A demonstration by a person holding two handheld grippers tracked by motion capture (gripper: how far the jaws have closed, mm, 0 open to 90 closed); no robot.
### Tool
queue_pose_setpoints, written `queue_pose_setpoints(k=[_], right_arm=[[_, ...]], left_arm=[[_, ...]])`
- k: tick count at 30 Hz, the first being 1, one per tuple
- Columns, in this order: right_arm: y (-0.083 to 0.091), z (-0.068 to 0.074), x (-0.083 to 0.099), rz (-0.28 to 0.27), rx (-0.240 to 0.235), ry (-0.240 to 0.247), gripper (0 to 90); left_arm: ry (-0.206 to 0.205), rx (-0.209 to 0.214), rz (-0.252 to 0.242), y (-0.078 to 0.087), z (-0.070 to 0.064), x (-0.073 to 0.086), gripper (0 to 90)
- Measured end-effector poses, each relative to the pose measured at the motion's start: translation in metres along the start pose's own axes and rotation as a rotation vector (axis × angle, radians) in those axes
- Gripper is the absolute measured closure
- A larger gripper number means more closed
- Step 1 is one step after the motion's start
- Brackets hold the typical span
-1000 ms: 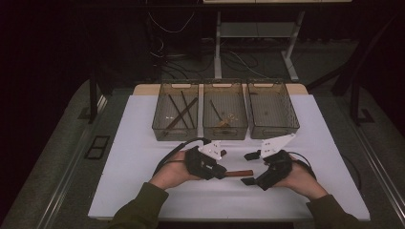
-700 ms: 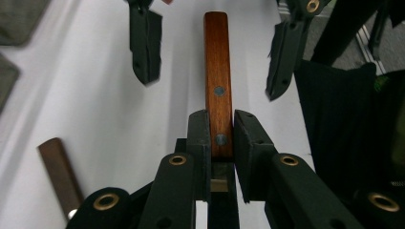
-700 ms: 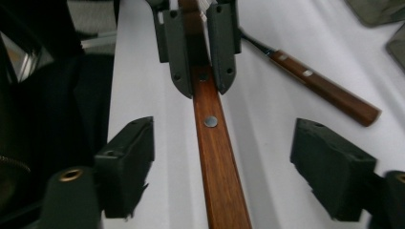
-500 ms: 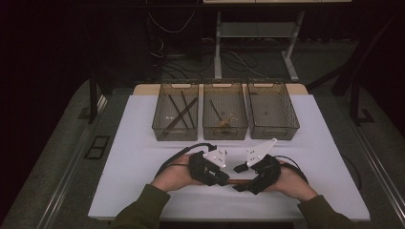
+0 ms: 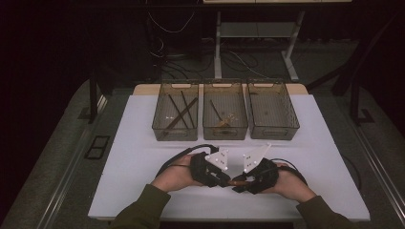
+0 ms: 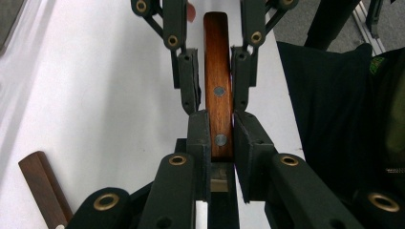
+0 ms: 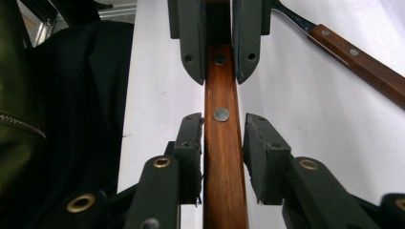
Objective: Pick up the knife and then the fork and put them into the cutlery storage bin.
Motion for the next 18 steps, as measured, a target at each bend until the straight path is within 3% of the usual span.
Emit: queue_pose_setpoints(k=[4, 9, 13, 15, 18], right_arm=[[-0.001, 0.001, 0.0, 0.002, -0.006, 0.001, 74.3], [-0.002, 0.002, -0.001, 0.005, -0.008, 0.008, 75.3], [-0.001, 0.0, 0.0, 0.004, 0.007, 0.011, 75.5], [0.001, -0.002, -0.001, -0.005, 0.018, 0.0, 75.6], [0.003, -0.004, 0.001, -0.009, 0.029, -0.021, 75.6]], left_arm=[[0.0, -0.006, 0.001, 0.0, 0.001, 0.0, 77.3], [-0.005, -0.005, 0.006, 0.0, 0.0, 0.0, 77.2], [-0.005, -0.033, -0.014, 0.0, 0.005, 0.0, 76.3], [0.005, -0.049, -0.026, 0.002, 0.008, 0.0, 71.6], [0.054, -0.095, -0.075, 0.008, 0.012, 0.001, 58.2]])
Point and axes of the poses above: each handheld gripper's, and its own axes: y roughly backward along the jaws, x roughly out of its underside, z roughly to its left, the point moved 10 cm from there along -y, roughly forward along the jaws, and after that the axes turned 10 degrees about -z, right-handed, at the moved point
